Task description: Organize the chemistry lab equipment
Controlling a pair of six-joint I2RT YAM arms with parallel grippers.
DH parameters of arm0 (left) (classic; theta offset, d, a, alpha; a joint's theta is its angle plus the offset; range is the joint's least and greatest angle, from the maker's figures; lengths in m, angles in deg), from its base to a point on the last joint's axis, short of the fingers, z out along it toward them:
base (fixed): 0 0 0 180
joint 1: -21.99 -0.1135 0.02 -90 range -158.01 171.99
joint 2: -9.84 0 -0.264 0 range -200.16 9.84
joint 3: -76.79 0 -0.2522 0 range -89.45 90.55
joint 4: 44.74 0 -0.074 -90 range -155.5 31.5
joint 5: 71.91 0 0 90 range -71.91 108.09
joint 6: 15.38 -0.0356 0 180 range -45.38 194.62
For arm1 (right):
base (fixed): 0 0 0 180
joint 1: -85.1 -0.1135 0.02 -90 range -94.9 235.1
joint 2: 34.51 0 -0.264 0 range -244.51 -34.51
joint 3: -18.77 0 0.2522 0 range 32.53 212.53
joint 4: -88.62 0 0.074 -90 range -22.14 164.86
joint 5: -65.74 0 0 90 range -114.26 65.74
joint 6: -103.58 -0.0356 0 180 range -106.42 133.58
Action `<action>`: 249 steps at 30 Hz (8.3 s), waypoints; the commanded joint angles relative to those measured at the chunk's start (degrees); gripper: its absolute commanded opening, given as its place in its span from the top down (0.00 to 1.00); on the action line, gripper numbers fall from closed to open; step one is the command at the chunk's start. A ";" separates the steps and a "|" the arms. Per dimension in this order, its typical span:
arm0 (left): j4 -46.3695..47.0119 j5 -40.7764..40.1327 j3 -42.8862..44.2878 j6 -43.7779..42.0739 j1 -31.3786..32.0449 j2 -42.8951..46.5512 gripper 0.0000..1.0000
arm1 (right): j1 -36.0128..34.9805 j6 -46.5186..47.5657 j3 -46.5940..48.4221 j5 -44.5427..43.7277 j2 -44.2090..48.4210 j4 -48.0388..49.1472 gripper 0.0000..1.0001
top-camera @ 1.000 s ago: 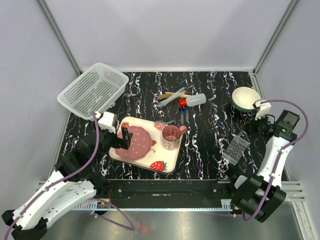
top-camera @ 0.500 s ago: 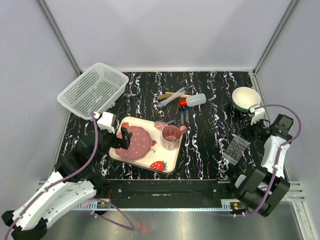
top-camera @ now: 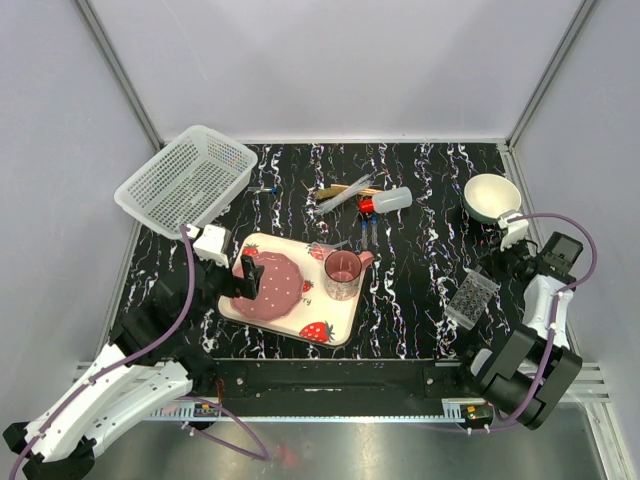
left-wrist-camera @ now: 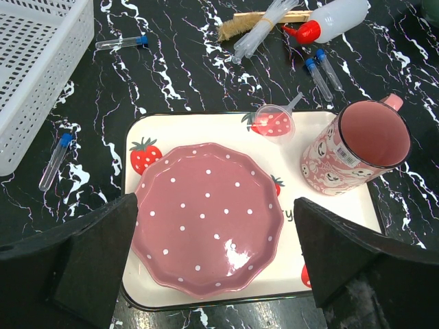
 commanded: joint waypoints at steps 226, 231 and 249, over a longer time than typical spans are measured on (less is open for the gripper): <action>44.15 32.93 13.78 19.90 10.50 -42.21 0.93 | -54.07 -45.10 37.89 22.36 -17.71 -21.84 0.65; 45.38 34.16 12.55 19.81 10.50 -41.16 0.93 | -54.07 -47.13 37.63 24.47 -18.23 -20.17 0.64; 49.25 36.18 10.62 20.95 10.50 -40.54 0.91 | -53.46 -51.70 35.26 27.12 -17.71 -16.03 0.84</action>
